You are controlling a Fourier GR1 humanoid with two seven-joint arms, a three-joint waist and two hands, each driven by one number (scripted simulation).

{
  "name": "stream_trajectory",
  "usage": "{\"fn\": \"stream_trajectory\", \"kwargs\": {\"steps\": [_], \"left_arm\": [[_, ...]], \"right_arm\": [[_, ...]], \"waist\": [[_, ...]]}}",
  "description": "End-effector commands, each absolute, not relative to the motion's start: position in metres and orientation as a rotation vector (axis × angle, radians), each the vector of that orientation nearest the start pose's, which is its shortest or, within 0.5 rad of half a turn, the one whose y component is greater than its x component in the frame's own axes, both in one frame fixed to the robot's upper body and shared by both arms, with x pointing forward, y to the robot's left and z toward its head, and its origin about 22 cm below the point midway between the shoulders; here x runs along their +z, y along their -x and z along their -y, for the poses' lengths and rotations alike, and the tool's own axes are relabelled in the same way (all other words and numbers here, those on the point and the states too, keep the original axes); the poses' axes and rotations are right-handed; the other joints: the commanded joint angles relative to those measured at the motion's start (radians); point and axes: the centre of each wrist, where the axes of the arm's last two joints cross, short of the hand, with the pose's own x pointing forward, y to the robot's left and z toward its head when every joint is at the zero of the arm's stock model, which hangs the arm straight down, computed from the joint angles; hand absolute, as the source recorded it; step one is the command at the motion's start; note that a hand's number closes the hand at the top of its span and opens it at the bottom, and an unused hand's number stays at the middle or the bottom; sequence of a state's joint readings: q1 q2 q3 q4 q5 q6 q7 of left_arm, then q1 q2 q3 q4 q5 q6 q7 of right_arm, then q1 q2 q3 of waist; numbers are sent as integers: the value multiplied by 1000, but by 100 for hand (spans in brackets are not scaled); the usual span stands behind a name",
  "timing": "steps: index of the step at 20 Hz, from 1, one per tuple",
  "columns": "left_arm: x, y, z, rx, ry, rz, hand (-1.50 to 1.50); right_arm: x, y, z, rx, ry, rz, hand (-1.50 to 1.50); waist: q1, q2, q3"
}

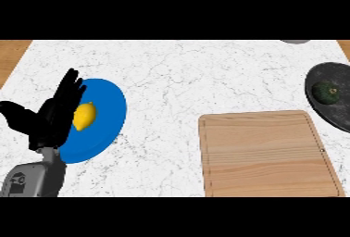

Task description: Pick the squash from the cutting board and place it in the pan

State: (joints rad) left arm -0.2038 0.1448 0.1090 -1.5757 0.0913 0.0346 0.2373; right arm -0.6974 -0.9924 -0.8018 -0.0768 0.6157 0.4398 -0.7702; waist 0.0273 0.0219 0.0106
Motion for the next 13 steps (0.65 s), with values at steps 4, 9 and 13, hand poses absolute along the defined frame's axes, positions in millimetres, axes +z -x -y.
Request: {"fn": "stream_trajectory", "kwargs": {"steps": [4, 9, 13], "left_arm": [[55, -281, -270, 44, -81, 1529, 0], [62, -286, -260, 34, -72, 1540, 0], [62, -278, -269, 46, -86, 1561, 0]], "right_arm": [[120, -217, 609, 193, 309, 1713, -150], [128, -207, 616, 189, 326, 1718, -150], [118, -193, 620, 194, 336, 1689, -150]], "waist": [[-14, -4, 3], [-18, -7, 3], [-15, -12, 2]]}}
